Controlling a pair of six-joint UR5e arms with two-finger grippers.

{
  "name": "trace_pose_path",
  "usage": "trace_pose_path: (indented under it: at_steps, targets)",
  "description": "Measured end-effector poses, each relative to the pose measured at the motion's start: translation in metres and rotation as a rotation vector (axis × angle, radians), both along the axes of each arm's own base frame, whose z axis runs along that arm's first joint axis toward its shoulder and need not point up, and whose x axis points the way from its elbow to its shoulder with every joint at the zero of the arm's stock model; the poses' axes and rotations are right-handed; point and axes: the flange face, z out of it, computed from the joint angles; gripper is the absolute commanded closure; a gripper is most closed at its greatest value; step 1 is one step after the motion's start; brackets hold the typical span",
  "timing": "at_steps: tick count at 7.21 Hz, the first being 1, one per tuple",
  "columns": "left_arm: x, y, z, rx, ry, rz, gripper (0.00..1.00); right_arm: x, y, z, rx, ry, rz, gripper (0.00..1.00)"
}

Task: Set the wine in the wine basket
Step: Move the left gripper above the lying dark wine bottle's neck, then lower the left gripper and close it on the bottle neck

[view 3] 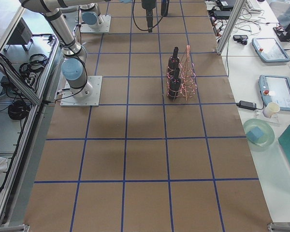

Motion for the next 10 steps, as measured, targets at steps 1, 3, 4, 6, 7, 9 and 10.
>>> trace_pose_path:
  at_steps: [1,3,4,6,7,9,10]
  targets:
    - [0.007,-0.004,-0.001,-0.01,-0.002,0.008,0.0,0.0,0.0,0.0,0.0,0.0,0.0,0.0]
    - [0.046,-0.02,-0.005,-0.031,-0.009,0.036,0.0,0.0,0.0,0.0,0.0,0.0,-0.001,0.0]
    - [0.077,-0.033,-0.008,-0.048,-0.015,0.016,0.0,0.0,0.0,0.0,0.0,0.0,-0.001,0.0]
    - [0.15,-0.066,-0.027,-0.102,-0.025,-0.001,0.0,0.0,0.0,0.0,0.0,0.0,0.0,0.0]
    - [0.181,-0.083,-0.044,-0.11,-0.018,0.016,0.0,0.0,0.0,0.0,0.0,0.0,0.0,0.0]
    - [0.216,-0.114,-0.08,-0.108,-0.041,0.03,0.0,0.0,0.0,0.0,0.0,0.0,0.001,0.0]
    - [0.227,-0.126,-0.097,-0.103,-0.062,0.035,0.0,0.0,0.0,0.0,0.0,0.0,0.001,0.0]
